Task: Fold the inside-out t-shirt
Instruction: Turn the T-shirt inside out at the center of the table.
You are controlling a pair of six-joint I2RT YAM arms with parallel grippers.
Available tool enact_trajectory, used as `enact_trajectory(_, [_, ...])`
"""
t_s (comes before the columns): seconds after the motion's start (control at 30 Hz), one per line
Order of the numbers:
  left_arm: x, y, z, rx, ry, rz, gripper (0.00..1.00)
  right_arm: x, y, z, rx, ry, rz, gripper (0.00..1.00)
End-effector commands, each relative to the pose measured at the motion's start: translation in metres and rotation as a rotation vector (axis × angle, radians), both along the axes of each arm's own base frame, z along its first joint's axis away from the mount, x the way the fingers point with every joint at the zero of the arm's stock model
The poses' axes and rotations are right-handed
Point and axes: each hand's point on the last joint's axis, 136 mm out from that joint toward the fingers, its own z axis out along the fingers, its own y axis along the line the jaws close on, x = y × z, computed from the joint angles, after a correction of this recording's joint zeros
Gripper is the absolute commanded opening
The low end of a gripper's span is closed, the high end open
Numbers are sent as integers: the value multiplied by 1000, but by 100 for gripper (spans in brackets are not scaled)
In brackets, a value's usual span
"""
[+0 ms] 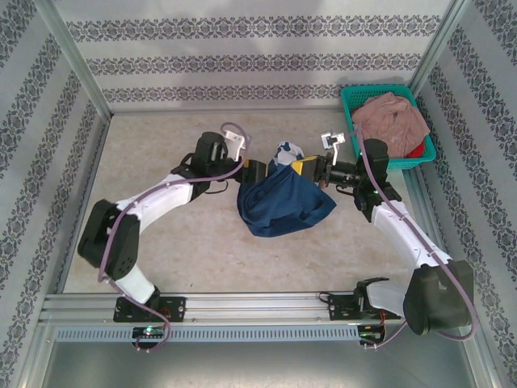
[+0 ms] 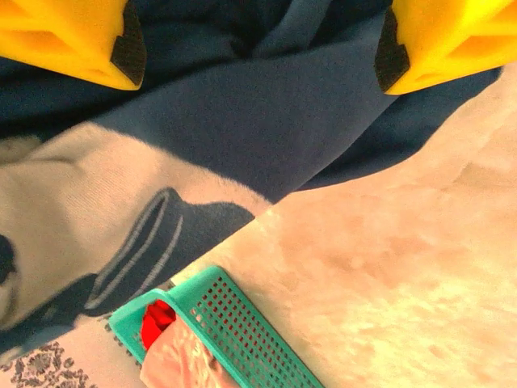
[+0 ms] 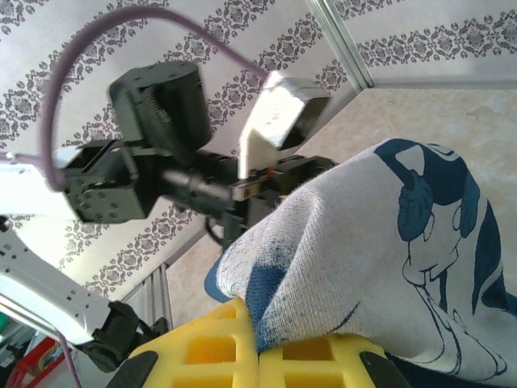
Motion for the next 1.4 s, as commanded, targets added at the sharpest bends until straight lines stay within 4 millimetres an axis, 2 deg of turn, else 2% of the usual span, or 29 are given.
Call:
enact_trajectory(0.0, [-17,-21,-14,-2,52,-170,78,-4,0,9,-2,-66,31,0])
enact_trajectory(0.07, [-16,-32,-17,-13,69,-209,77,-3,0,10,-2,-67,29,0])
enact_trajectory(0.1, [-14,-38,-18,-19,77,-224,73,-3,-1,10,-2,-66,25,0])
enact_trajectory(0.17, [-11,-44,-20,-34,99,-241,53,-2,-2,12,-4,-68,5,0])
enact_trajectory(0.2, [-10,-46,-17,-44,108,-244,37,0,-5,12,-12,-65,-23,0])
enact_trajectory(0.27, [-7,-40,-1,-99,96,-218,9,5,-15,15,-27,-56,-95,0])
enact_trajectory(0.3, [-5,-35,12,-145,89,-202,1,7,-20,14,-37,-46,-134,0])
enact_trajectory(0.4, [-2,0,71,-325,42,-110,0,13,-36,12,-105,-25,-276,0])
enact_trajectory(0.47, [-8,24,108,-419,16,-40,0,12,-40,8,-176,-40,-348,0])
enact_trajectory(0.57, [-30,38,148,-468,-31,-27,0,13,-40,4,-219,-68,-404,0])
enact_trajectory(0.67, [-47,44,173,-488,-65,-41,0,18,-34,-2,-266,-65,-435,0])
enact_trajectory(0.73, [-52,46,181,-488,-62,-50,0,29,-41,-16,-353,-14,-533,11])
enact_trajectory(0.8, [-53,46,183,-481,-50,-46,0,38,-61,-32,-488,64,-666,23])
enact_trajectory(0.87, [-52,47,183,-476,-41,-42,0,36,-69,-34,-587,48,-710,37])
enact_trajectory(0.9, [-51,46,183,-476,-35,-42,0,32,-67,-32,-615,12,-708,41])
enact_trajectory(0.97, [-50,45,182,-474,-34,-43,0,17,-45,-25,-640,-107,-616,46])
enact_trajectory(1.03, [-49,44,181,-468,-30,-46,0,-8,-10,-21,-606,-234,-450,49])
enact_trajectory(1.1, [-48,44,180,-464,-26,-51,0,-32,22,-21,-577,-337,-312,51])
enact_trajectory(1.17, [-48,44,180,-458,-27,-50,0,-44,44,-30,-596,-401,-237,53])
enact_trajectory(1.27, [-48,43,178,-453,-22,-53,0,-34,63,-51,-659,-395,-225,56])
enact_trajectory(1.37, [-50,43,175,-436,-19,-56,0,-2,62,-60,-685,-366,-351,61])
